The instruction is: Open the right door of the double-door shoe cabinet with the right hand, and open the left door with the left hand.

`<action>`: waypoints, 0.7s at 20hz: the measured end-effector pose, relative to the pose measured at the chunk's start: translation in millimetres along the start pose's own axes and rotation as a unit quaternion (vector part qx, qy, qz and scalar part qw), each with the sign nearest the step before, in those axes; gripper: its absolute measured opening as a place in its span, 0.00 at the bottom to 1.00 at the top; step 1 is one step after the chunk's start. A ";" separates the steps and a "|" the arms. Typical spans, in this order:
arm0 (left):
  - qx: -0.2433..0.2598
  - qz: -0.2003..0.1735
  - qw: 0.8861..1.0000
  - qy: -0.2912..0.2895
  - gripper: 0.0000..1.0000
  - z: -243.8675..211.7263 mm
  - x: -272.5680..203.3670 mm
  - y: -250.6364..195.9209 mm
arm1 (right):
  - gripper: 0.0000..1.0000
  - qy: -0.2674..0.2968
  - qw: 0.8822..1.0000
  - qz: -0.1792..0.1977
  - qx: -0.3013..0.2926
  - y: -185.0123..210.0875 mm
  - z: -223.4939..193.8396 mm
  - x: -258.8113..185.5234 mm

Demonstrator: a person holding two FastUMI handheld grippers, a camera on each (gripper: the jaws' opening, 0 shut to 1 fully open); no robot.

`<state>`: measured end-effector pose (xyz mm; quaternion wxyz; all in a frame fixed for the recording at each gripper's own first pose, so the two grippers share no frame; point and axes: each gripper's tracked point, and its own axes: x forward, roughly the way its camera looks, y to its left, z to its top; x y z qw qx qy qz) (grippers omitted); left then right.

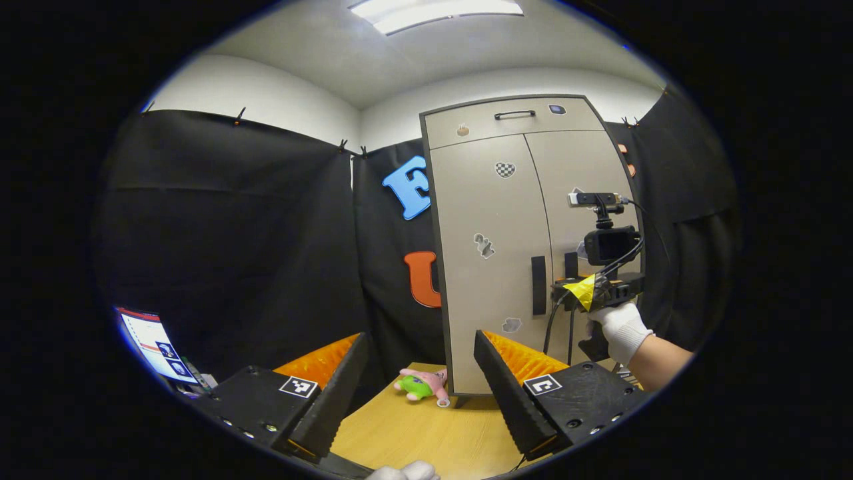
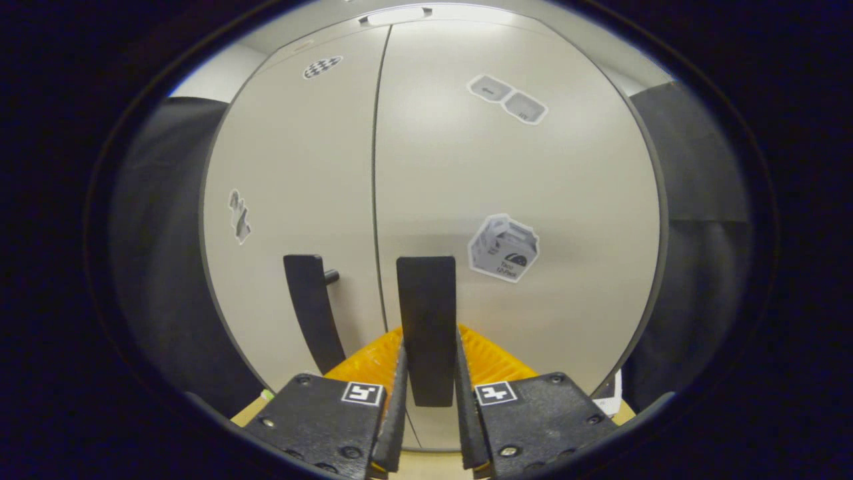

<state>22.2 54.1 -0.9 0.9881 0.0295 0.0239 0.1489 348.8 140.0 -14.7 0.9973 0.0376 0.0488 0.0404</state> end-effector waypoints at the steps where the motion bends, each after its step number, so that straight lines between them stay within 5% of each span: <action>1: -0.002 -0.001 1.000 -0.001 0.96 0.6 -1.4 1.6 | 0.36 0.001 1.000 0.002 0.006 -0.2 -0.4 -2.1; 5: -0.010 -0.006 1.000 -0.006 0.96 2.2 -6.1 6.3 | 0.22 0.008 1.000 0.013 -0.008 0.4 -1.2 -5.7; 14: -0.013 -0.031 0.999 -0.011 0.96 1.8 -23.8 19.3 | 0.19 0.014 1.000 0.023 -0.014 -6.1 -7.2 -52.7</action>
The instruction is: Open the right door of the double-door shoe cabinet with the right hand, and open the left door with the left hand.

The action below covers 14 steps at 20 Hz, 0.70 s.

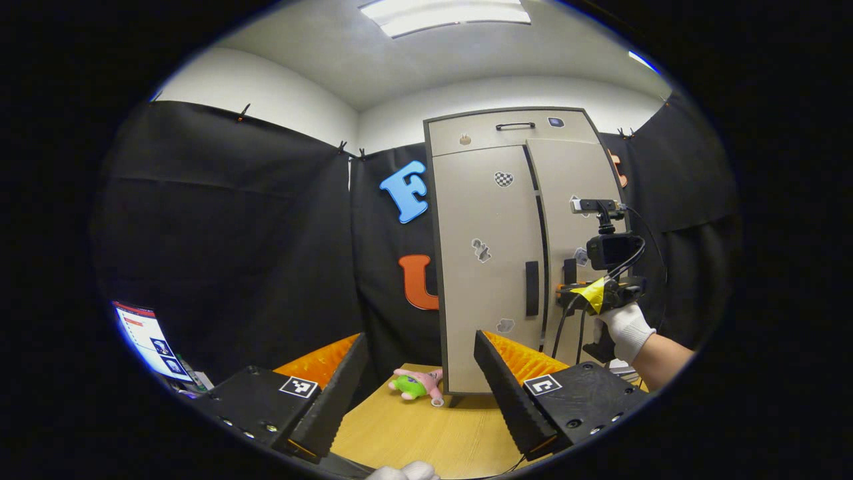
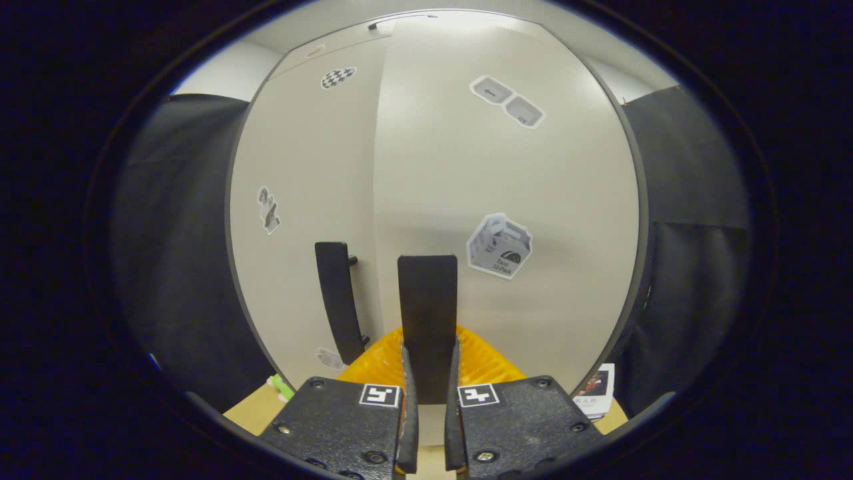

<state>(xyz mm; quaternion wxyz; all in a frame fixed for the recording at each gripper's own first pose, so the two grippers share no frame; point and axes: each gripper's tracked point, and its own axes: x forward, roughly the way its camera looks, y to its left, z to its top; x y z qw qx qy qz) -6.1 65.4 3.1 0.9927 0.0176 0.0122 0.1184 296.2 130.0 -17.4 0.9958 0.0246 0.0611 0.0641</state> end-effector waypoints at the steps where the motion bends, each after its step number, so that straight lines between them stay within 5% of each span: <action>1: -0.002 -0.006 1.000 0.000 0.96 0.1 -2.5 -0.1 | 0.19 0.001 1.000 -0.001 -0.003 -3.3 -1.0 -7.4; 14: -0.018 -0.070 0.997 -0.006 0.96 -5.0 -26.5 -9.3 | 0.17 0.001 1.000 -0.020 -0.003 -35.7 -11.1 -79.7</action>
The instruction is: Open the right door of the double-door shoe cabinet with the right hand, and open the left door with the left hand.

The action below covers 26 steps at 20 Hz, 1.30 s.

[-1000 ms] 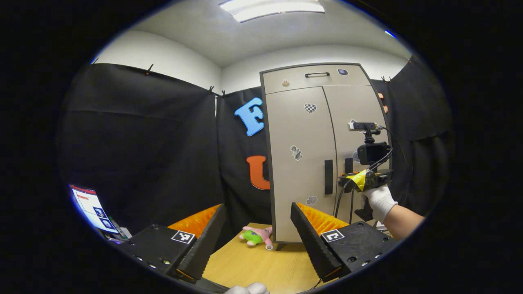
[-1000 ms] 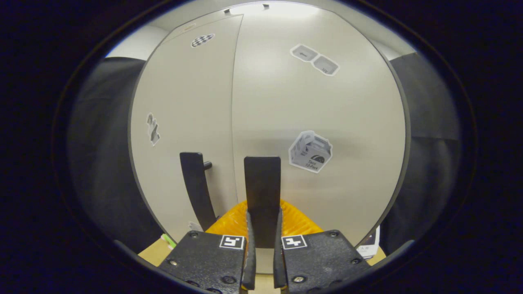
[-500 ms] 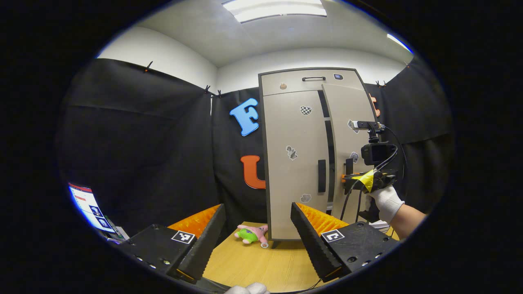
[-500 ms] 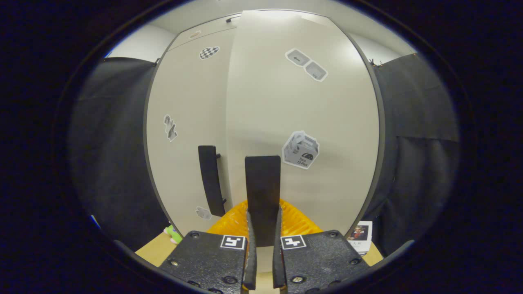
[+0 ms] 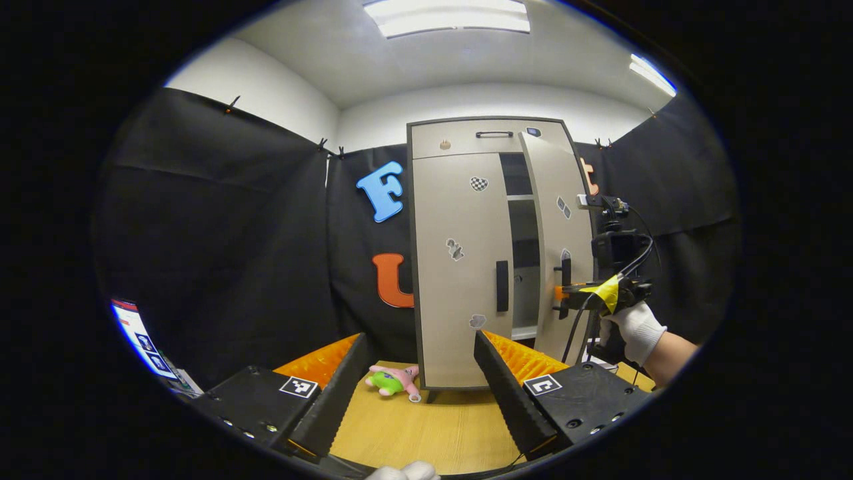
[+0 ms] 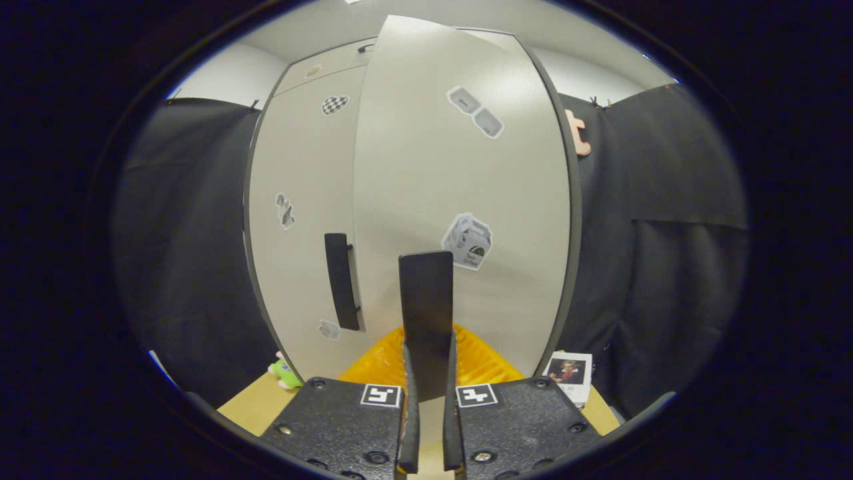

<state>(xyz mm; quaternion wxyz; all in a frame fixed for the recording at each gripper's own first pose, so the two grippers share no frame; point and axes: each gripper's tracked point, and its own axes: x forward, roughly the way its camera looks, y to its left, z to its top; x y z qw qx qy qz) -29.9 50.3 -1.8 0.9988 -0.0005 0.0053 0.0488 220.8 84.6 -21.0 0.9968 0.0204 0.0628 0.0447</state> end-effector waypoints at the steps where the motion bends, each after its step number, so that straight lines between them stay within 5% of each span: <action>1: -0.001 -0.003 1.000 -0.002 0.96 0.9 -1.4 -0.8 | 0.17 0.000 1.000 -0.003 0.000 -3.6 -0.9 -4.7; 21: -0.019 -0.078 0.997 -0.008 0.96 1.5 -10.2 -53.4 | 0.06 -0.002 0.998 -0.065 0.018 -107.9 -7.8 -77.5; 26: -0.023 -0.092 0.995 -0.012 0.96 8.4 -2.2 -90.3 | 0.04 -0.008 0.999 -0.048 0.008 -143.0 -6.8 -84.8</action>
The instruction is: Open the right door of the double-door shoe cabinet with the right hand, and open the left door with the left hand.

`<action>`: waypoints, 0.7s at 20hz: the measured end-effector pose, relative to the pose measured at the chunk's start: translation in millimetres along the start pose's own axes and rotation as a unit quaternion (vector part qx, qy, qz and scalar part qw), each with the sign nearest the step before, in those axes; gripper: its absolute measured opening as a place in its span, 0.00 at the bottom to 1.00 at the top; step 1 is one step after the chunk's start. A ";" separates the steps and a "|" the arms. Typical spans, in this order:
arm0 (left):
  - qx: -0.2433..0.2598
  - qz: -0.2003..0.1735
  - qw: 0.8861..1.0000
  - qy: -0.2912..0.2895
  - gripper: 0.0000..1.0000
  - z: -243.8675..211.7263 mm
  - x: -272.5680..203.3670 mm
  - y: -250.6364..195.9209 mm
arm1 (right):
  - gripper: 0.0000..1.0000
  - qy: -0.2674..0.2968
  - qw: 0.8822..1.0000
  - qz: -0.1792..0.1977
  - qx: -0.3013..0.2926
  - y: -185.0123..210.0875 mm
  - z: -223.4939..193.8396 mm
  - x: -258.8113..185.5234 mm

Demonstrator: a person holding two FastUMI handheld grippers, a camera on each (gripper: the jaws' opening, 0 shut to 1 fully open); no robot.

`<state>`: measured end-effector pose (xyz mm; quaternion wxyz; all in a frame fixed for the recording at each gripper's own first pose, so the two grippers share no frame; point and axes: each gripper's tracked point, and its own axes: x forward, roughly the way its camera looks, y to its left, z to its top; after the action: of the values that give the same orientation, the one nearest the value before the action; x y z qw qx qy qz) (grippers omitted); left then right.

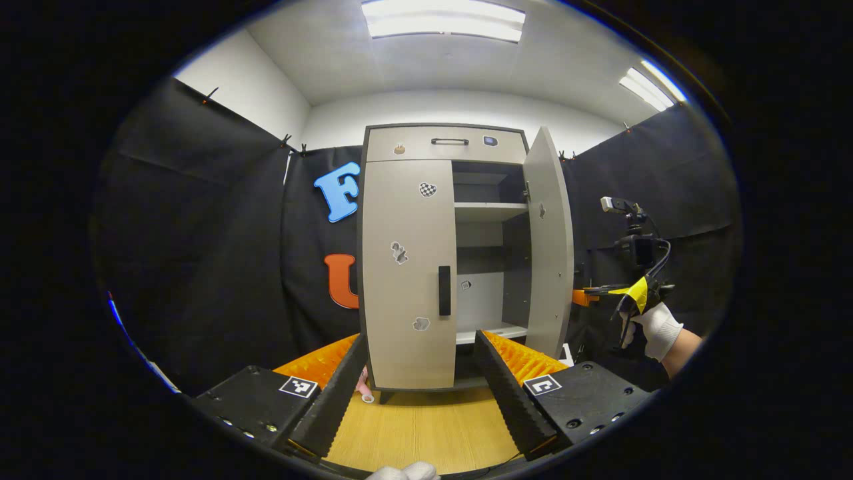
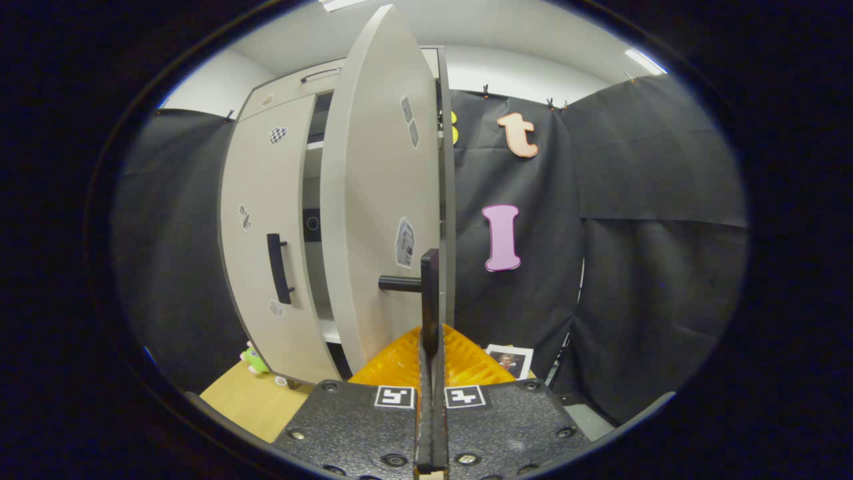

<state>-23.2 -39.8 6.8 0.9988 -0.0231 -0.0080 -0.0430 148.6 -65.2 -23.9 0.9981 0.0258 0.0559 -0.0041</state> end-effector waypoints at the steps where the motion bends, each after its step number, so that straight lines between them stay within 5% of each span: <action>1: 0.000 0.001 1.000 -0.002 0.96 2.4 3.7 -7.4 | 0.01 -0.002 1.000 0.007 0.002 -6.0 1.3 0.8; 6: -0.005 0.018 1.000 0.006 0.96 5.9 22.6 -42.2 | 0.04 -0.004 1.000 0.030 0.000 -45.9 3.0 3.9; 8: -0.003 0.030 0.999 0.010 0.96 5.3 20.5 -56.8 | 0.04 -0.004 0.998 0.063 0.022 -43.1 7.1 3.2; 14: 0.004 0.065 0.998 0.021 0.96 -0.3 13.5 -74.6 | 0.03 -0.010 0.996 0.084 -0.004 -46.1 9.9 3.9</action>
<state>-16.1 -115.2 10.1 0.9995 -0.0190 0.0143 0.0214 153.1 -111.7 -16.8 0.9955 0.0265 0.0435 0.0798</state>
